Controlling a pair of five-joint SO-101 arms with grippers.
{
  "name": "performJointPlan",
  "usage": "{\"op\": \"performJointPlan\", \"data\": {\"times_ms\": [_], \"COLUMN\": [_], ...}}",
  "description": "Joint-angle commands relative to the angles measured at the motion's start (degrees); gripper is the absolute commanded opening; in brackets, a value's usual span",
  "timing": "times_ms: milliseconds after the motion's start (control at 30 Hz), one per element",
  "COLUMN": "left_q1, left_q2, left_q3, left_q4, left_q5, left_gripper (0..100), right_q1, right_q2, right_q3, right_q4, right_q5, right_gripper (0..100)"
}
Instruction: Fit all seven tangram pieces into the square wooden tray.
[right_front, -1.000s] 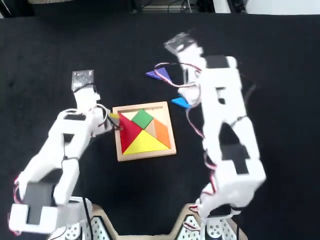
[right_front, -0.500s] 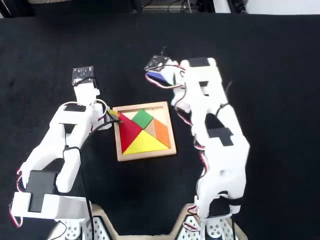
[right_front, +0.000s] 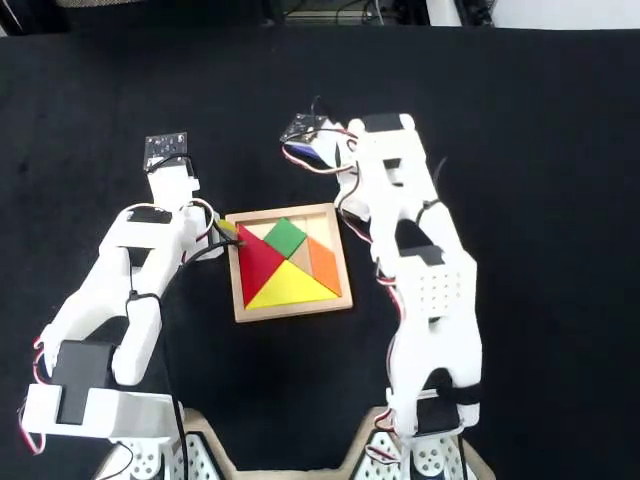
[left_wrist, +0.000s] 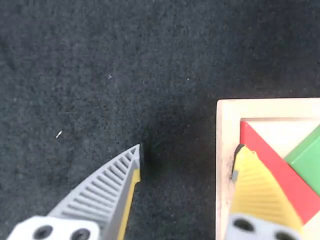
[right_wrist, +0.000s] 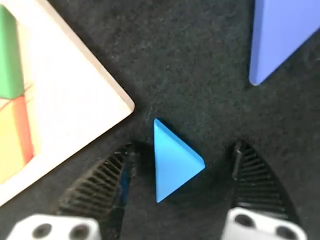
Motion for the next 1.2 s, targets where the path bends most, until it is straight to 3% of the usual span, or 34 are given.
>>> {"op": "performJointPlan", "data": {"times_ms": [0, 300, 633, 933, 1067, 1167], "left_q1": [-0.48, -0.48, -0.48, -0.48, -0.48, -0.4], "left_q2": [-0.26, -0.26, -0.26, -0.26, -0.26, -0.26], "left_q3": [-3.3, -3.3, -3.3, -3.38, -3.38, -3.38], "left_q4": [0.35, 0.26, 0.26, 0.26, 0.26, 0.26], "left_q5": [0.53, 0.53, 0.53, 0.53, 0.53, 0.53], "left_gripper": [29, 29, 29, 29, 29, 29], "right_q1": [0.7, 1.58, 0.09, -1.85, -1.67, -1.49], "right_q2": [-0.13, -2.59, -0.22, -3.47, -9.45, -14.55], "right_q3": [-5.32, -14.2, -11.65, -10.33, -1.19, 8.22], "right_q4": [2.64, 17.58, 14.07, 20.75, 19.25, 10.55], "right_q5": [0.7, 0.79, 2.02, 3.96, 6.77, 6.51], "right_gripper": [30.0, 30.0, 30.0, 30.0, 30.0, 30.0]}}
